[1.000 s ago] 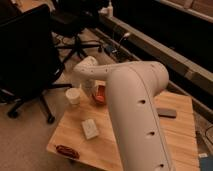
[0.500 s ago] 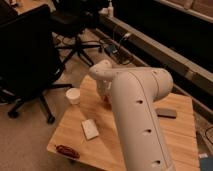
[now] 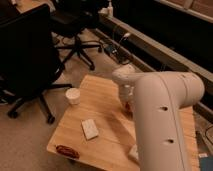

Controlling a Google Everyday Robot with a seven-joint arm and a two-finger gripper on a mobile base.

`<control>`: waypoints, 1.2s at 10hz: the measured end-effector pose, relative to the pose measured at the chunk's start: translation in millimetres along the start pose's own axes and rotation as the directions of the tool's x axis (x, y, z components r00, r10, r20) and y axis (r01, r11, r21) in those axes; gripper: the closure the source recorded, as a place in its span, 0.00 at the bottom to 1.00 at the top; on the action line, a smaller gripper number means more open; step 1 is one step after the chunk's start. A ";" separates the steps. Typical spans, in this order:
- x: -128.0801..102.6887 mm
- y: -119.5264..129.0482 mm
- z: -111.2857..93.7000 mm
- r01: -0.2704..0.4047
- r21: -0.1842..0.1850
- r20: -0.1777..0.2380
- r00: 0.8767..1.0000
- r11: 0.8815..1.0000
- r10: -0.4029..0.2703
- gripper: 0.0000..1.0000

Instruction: Drag the ceramic bowl in a circle

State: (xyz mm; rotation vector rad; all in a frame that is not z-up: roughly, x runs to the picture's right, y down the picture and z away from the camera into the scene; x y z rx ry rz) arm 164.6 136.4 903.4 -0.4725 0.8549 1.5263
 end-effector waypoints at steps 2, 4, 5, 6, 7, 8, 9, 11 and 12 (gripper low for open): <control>29.2 -7.8 8.8 -0.005 0.009 -0.045 0.999 1.000 0.005 1.00; 70.1 26.6 17.7 0.077 -0.016 -0.086 0.993 0.997 -0.078 1.00; 87.7 56.0 13.6 0.146 -0.038 -0.083 0.985 0.989 -0.149 1.00; 101.5 81.5 9.5 0.204 -0.058 -0.076 0.975 0.977 -0.208 1.00; 118.4 118.2 -0.5 0.282 -0.088 -0.052 0.956 0.955 -0.287 1.00; 128.4 147.3 -11.0 0.338 -0.113 -0.024 0.939 0.934 -0.342 1.00; 131.2 168.0 -21.0 0.371 -0.131 0.004 0.927 0.919 -0.374 1.00; 121.4 208.8 -50.2 0.426 -0.168 0.092 0.905 0.889 -0.416 1.00; 114.3 217.5 -60.0 0.435 -0.174 0.122 0.900 0.883 -0.419 1.00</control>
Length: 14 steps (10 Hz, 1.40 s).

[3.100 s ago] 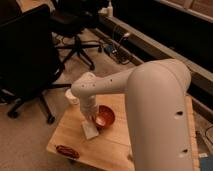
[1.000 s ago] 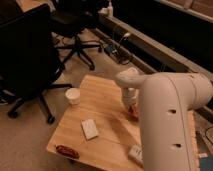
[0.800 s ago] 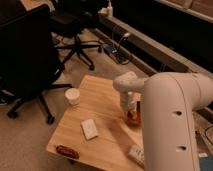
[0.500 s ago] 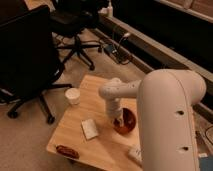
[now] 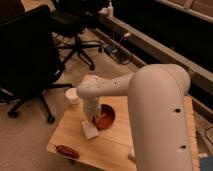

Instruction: Drag the ceramic bowl in a circle

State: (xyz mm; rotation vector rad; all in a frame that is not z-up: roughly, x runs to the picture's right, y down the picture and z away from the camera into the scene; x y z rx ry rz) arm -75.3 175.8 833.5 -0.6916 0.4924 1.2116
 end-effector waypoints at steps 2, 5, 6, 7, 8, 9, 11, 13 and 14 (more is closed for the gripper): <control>-22.2 8.3 -8.1 0.019 -0.005 0.045 0.999 1.000 -0.019 1.00; -51.1 17.6 -5.4 0.032 -0.001 0.074 0.997 1.000 -0.031 1.00; -60.2 19.6 -4.6 0.025 -0.004 0.081 0.996 1.000 -0.025 1.00; -66.9 19.8 -4.3 0.018 -0.007 0.087 0.996 1.000 -0.017 1.00; -75.5 18.1 -4.2 0.003 -0.013 0.093 0.996 1.000 -0.002 1.00; -81.6 16.3 -5.5 -0.011 -0.020 0.097 0.995 1.000 0.012 1.00; -87.4 9.4 -6.0 -0.028 -0.020 0.101 0.994 0.999 0.030 1.00; -87.6 7.4 -6.0 -0.028 -0.016 0.102 0.994 0.999 0.030 1.00; -87.5 7.2 -5.8 -0.028 -0.015 0.102 0.994 1.000 0.029 1.00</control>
